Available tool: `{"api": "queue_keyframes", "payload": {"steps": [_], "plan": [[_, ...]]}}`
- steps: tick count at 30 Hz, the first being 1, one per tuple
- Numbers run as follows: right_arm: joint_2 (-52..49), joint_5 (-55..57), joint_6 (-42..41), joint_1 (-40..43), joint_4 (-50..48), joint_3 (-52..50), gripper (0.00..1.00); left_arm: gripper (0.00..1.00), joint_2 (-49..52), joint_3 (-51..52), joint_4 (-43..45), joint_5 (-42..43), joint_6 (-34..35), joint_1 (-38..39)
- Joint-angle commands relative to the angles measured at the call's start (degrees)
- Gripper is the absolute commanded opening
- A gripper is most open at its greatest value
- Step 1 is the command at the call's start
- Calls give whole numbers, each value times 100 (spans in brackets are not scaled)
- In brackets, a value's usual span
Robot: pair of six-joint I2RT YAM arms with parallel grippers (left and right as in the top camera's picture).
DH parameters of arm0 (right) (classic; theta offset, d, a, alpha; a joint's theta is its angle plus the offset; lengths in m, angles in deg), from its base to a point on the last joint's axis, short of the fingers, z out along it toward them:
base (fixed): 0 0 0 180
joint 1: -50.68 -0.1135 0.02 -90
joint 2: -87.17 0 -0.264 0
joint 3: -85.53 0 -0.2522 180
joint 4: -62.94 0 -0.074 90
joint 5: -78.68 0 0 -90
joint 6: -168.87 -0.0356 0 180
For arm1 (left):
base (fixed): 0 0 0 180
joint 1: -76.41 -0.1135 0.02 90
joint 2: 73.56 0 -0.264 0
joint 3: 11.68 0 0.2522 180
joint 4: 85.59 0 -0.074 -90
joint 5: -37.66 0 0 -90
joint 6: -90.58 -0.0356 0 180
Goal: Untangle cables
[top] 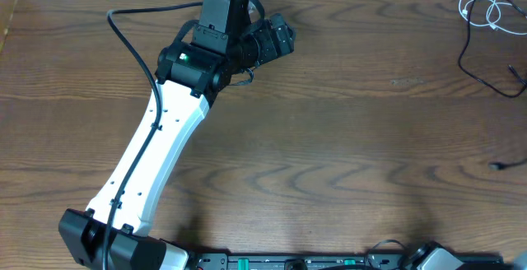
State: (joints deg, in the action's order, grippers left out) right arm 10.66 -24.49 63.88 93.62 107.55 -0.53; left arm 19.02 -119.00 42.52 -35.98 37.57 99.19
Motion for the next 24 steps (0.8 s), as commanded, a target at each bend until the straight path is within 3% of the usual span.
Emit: {"api": "queue_keyframes", "payload": {"steps": [1, 5, 6, 8, 9, 10, 18, 21, 24], "plan": [[-426, 713, -87, 68, 0, 39, 1, 89, -127, -42, -2, -39, -144, 13], [-1126, 811, -87, 66, 13, 39, 1, 89, -127, -42, -2, -42, -144, 13], [-1316, 811, -87, 61, 31, 39, 6, 89, -127, -42, -4, -42, -144, 13], [-1624, 813, -118, 61, 122, 39, 35, 89, -127, -42, -2, -42, -144, 13], [-1836, 815, -219, 63, 221, 39, 60, 89, -127, -42, -4, -39, -144, 13], [-1961, 817, -304, 76, 317, 39, 70, 89, -127, -42, -4, -42, -144, 13], [-2118, 627, -688, 101, 938, 39, 81, 89, -127, -42, -4, -39, -144, 13], [-2006, 328, -772, 101, 1161, 39, 92, 89, -125, -42, -7, -39, -144, 13], [-1867, 415, -986, 101, 1421, 39, 95, 89, -127, -42, -44, -42, -146, 13]]}}
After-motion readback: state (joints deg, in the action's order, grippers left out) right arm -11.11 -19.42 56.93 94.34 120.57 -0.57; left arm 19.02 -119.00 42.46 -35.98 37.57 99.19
